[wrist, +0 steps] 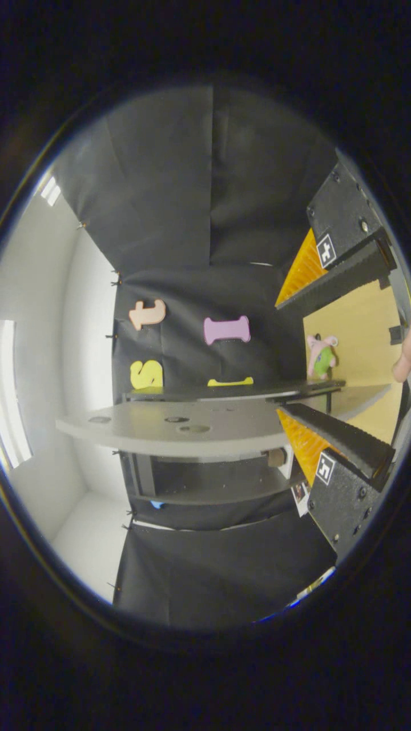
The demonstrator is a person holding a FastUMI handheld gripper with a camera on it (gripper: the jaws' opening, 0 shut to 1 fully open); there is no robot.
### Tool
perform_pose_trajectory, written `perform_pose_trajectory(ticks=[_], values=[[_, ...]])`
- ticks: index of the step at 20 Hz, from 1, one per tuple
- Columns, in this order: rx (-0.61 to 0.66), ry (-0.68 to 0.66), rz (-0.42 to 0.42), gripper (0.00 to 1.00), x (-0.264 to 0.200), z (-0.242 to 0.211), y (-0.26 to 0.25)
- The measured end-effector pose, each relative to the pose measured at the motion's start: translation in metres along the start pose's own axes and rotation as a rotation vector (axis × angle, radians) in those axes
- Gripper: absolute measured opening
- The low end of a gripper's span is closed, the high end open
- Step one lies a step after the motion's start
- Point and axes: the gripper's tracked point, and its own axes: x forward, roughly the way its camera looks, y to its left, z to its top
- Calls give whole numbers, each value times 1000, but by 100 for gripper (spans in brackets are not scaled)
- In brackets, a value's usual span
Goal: Open the shoe cabinet door, grab the shoes and put them into the shoe cabinet, then close the shoe cabinet door.
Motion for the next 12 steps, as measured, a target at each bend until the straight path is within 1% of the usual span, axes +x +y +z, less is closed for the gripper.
perform_pose_trajectory(ticks=[2, 5, 7, 9, 12], values=[[-14, 4, -28, 100, 18, -5, -25], [-21, 30, -41, 100, 43, -18, -53], [-61, 30, -24, 100, 65, -25, -66], [-70, 39, -1, 100, 86, -33, -74], [-16, 57, 89, 100, 105, -46, -57]])
